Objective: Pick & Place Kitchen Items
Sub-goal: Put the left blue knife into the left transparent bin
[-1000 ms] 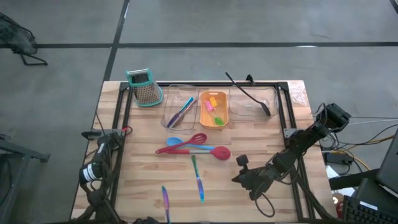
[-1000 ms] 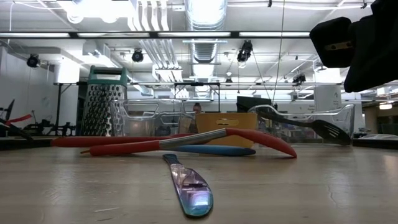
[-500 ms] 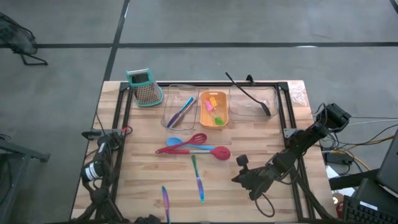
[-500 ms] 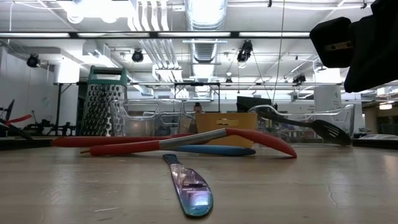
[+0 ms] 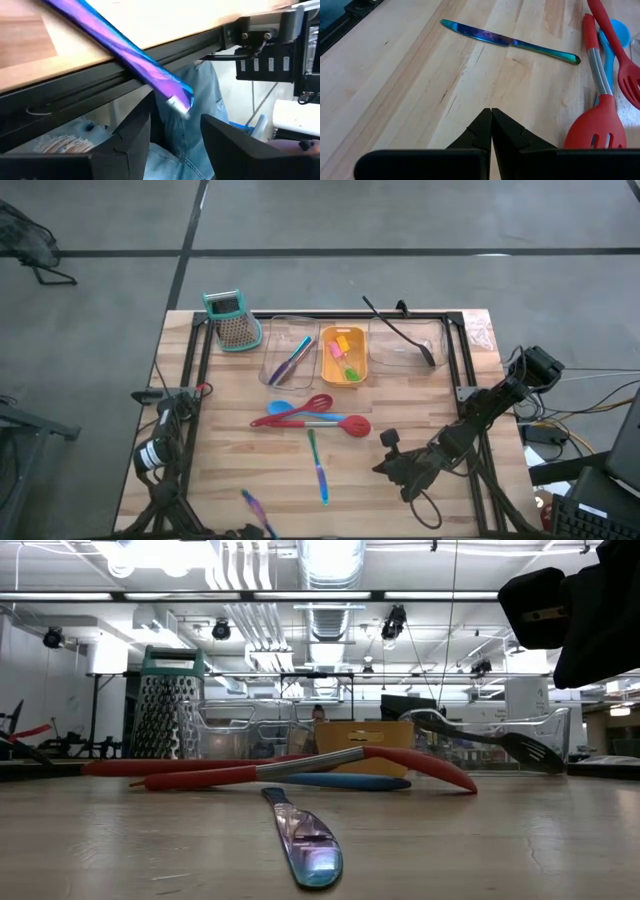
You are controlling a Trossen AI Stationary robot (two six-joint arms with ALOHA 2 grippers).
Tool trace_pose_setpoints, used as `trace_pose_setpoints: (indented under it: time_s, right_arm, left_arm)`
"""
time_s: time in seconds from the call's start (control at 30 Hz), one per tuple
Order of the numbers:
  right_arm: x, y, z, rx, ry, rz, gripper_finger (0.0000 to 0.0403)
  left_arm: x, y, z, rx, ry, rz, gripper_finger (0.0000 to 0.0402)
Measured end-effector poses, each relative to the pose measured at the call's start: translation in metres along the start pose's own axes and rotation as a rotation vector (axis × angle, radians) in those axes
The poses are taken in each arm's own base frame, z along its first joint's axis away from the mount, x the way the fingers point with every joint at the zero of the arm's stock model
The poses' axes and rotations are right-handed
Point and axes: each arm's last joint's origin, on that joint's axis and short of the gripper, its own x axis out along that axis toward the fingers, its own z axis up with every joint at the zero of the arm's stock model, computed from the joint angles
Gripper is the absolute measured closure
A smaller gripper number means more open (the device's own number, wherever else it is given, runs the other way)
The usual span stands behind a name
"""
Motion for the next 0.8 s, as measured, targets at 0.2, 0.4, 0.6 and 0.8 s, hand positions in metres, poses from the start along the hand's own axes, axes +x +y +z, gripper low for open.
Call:
trace_pose_setpoints:
  time_s: [0.2,0.4,0.6,0.8]
  right_arm:
    - [0.000,0.000,0.000,-0.001,0.000,0.001,0.0394]
    - [0.000,0.000,0.000,-0.001,0.000,0.000,0.0394]
    - [0.000,0.000,0.000,-0.001,-0.005,0.001,0.0394]
    - [0.000,0.000,0.001,0.005,-0.015,0.004,0.0394]
  left_arm:
    - [0.011,0.001,0.002,0.016,-0.031,-0.024,0.0221]
    - [0.006,-0.014,-0.002,0.068,-0.073,-0.107,0.0221]
    - [-0.001,-0.037,0.002,0.423,-0.174,-0.152,0.0221]
    - [-0.011,-0.061,0.000,0.720,-0.208,-0.172,0.0221]
